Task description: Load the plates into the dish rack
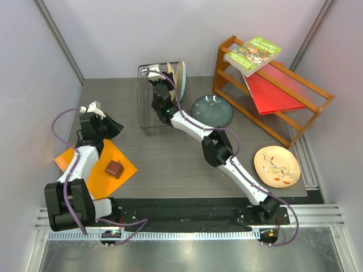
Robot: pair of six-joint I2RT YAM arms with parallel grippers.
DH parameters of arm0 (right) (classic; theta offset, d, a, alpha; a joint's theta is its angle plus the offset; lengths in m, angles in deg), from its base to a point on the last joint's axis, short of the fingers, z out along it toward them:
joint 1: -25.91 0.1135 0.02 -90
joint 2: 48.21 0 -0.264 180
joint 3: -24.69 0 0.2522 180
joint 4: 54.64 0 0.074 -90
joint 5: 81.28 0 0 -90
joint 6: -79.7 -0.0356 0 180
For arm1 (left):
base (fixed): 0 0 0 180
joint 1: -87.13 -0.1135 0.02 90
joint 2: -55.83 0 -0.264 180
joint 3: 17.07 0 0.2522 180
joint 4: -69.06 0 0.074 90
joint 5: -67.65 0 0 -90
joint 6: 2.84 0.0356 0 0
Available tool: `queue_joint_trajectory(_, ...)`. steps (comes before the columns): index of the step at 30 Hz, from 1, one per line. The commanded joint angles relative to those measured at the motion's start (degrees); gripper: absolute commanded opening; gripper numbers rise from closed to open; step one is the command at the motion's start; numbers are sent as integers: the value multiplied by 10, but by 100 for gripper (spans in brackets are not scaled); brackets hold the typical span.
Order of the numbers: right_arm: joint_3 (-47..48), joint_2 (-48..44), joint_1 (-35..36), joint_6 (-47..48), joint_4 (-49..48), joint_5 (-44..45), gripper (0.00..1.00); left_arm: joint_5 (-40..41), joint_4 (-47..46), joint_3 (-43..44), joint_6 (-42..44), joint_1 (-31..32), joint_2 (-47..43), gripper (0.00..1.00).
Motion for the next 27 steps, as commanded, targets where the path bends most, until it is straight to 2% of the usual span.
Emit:
queue_joint_trajectory(1, -13, -123, 8, 27, -62, -31, 36, 15, -20, 24, 14, 1, 0, 3)
queue_joint_trajectory(3, -49, -158, 15, 44, -73, -38, 37, 16, -4, 42, 13, 1, -3, 29)
queue_joint_trajectory(5, -90, -223, 21, 56, -69, -22, 38, 6, 8, 67, 11, 1, -8, 46)
queue_joint_trajectory(7, -191, -279, 20, 44, -31, 1, 45, -13, 17, 80, 4, 1, -19, 52)
queue_joint_trajectory(8, -240, -349, 18, 30, -21, 3, 47, -22, 17, 89, 2, 2, -22, 57)
queue_joint_trajectory(9, -351, -383, 16, 24, -14, -2, 49, -27, 25, 94, -3, 3, -26, 58)
queue_joint_trajectory(12, -528, -512, 5, -15, 31, -28, 62, -42, 42, 103, -11, 17, -52, 61)
queue_joint_trajectory(13, -557, -540, -2, -31, 71, -57, 72, -45, 47, 104, -7, 24, -61, 62)
queue_joint_trajectory(14, -585, -603, -9, -76, 182, -104, 73, -46, 62, 104, -5, 38, -77, 63)
queue_joint_trajectory(15, -639, -635, -20, -95, 238, -154, 71, -49, 66, 104, -1, 47, -86, 64)
queue_joint_trajectory(16, -665, -664, -47, -112, 286, -262, 70, -57, 73, 104, 10, 64, -94, 64)
queue_joint_trajectory(17, -689, -693, -60, -115, 357, -309, 67, -77, 84, 104, 15, 72, -106, 64)
queue_joint_trajectory(19, -760, -747, -82, -102, 384, -369, 63, -99, 92, 97, 18, 81, -116, 62)
queue_joint_trajectory(20, -785, -754, -103, -95, 400, -382, 57, -118, 97, 92, 13, 81, -125, 61)
queue_joint_trajectory(21, -789, -753, -114, -84, 408, -398, 27, -122, 97, 82, 7, 81, -128, 59)
queue_joint_trajectory(22, -789, -747, -125, -84, 420, -418, 18, -123, 99, 76, -3, 81, -131, 56)
queue_joint_trajectory(24, -783, -719, -155, -88, 419, -431, 8, -115, 102, 73, -8, 81, -136, 55)
queue_joint_trajectory(27, -759, -661, -180, -84, 408, -450, 4, -116, 96, 76, 4, 81, -131, 47)
